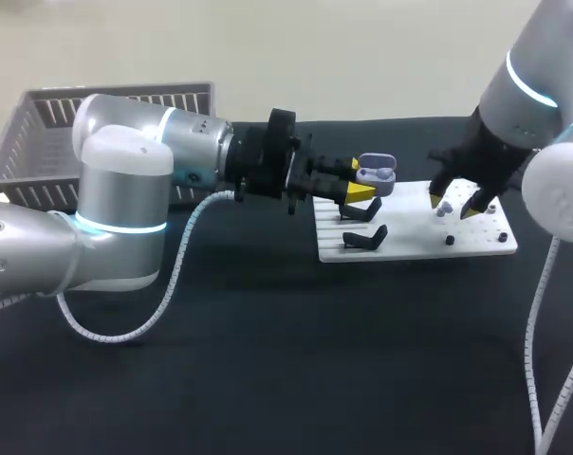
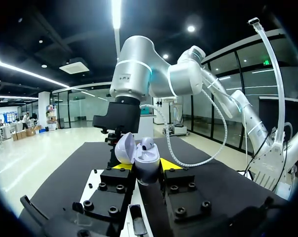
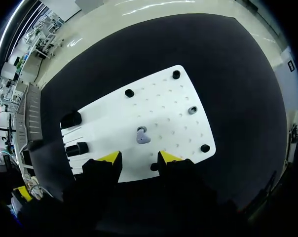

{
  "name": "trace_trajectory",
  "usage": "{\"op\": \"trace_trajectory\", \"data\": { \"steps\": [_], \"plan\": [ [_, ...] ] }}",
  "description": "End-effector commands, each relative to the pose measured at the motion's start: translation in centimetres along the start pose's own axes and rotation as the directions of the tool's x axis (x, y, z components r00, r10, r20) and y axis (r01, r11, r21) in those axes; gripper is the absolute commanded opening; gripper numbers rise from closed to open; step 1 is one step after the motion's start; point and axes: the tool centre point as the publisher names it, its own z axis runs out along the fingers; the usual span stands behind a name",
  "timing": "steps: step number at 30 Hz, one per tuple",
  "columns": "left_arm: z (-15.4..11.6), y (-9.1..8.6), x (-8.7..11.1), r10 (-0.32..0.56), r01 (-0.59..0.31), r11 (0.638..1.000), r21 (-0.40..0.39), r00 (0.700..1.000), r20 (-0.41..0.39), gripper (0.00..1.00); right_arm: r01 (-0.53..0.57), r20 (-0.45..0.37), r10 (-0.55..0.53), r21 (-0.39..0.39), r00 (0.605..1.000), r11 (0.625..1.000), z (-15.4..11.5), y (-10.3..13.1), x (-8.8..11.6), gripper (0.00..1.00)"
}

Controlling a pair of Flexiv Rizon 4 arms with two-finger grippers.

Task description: Pick up each earbud case from the left stands, insert the matching earbuds, close the lid, and place the case in the box.

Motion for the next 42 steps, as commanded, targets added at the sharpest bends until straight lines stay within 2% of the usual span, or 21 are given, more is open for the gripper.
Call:
{"op": "trace_trajectory", "data": {
  "steps": [1,9,42],
  "plan": [
    [0.0,0.0,0.0,0.000,0.000,1.000,-0.002,1.000,-0.001,0.00,-0.016,0.002,0.016,0.003,1.000,1.000,0.5,-0.2,-0.6,0.44],
    [0.0,0.0,0.0,0.000,0.000,1.000,-0.002,1.000,-0.001,0.00,-0.008,0.005,0.008,0.001,1.000,1.000,0.9,0.0,-1.3,0.41],
    [0.0,0.0,0.0,0.000,0.000,1.000,-0.002,1.000,-0.001,0.00,-0.006,-0.024,0.006,0.008,1.000,1.000,2.6,-0.2,-1.9,0.30]
  ]
}}
